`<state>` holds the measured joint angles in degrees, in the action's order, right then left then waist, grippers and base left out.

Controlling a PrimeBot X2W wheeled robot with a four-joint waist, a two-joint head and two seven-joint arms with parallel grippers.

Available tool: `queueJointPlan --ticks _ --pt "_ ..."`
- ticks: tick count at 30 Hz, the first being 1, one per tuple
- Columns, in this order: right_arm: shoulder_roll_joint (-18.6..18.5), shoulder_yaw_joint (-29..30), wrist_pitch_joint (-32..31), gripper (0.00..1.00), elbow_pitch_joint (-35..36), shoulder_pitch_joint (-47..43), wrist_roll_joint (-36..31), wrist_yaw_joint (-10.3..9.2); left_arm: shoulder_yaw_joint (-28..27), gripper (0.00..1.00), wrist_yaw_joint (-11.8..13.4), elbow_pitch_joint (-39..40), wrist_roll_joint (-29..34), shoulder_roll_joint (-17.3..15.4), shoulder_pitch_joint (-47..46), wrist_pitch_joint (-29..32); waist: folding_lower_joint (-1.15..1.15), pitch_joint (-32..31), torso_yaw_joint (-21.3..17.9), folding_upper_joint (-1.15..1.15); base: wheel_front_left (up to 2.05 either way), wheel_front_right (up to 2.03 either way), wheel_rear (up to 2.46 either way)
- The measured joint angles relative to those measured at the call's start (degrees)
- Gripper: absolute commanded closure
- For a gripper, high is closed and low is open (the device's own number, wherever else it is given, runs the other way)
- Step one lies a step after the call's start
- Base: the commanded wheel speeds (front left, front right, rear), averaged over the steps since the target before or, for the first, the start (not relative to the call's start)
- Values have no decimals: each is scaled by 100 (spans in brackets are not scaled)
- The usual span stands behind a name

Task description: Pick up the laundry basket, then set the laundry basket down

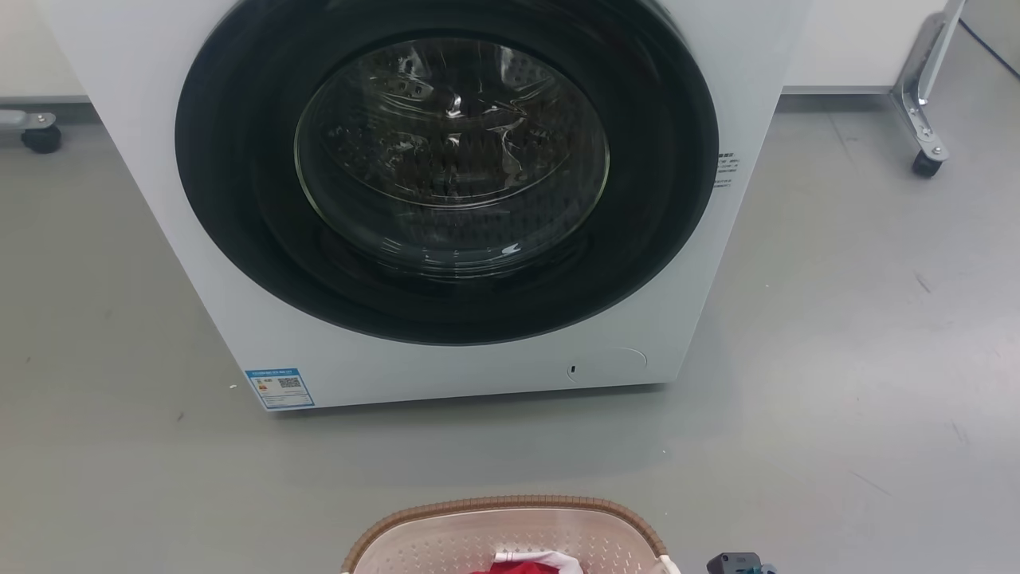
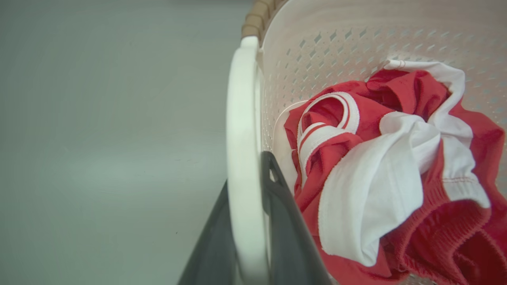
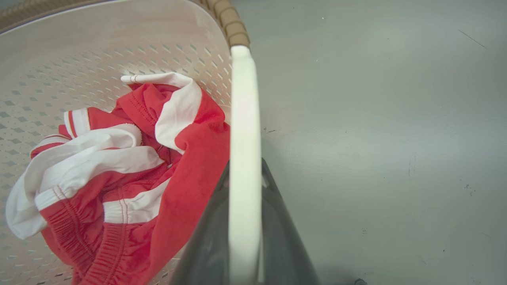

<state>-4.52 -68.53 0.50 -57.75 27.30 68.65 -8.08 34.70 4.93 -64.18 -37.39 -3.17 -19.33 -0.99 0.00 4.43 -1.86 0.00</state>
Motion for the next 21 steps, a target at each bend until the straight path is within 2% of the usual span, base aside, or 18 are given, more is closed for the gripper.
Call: queueJointPlan --ticks 21 --pt "0 -143 1 100 -35 -82 153 0 180 100 20 -98 -153 2 8 47 0 -96 -17 1 0 0 0"
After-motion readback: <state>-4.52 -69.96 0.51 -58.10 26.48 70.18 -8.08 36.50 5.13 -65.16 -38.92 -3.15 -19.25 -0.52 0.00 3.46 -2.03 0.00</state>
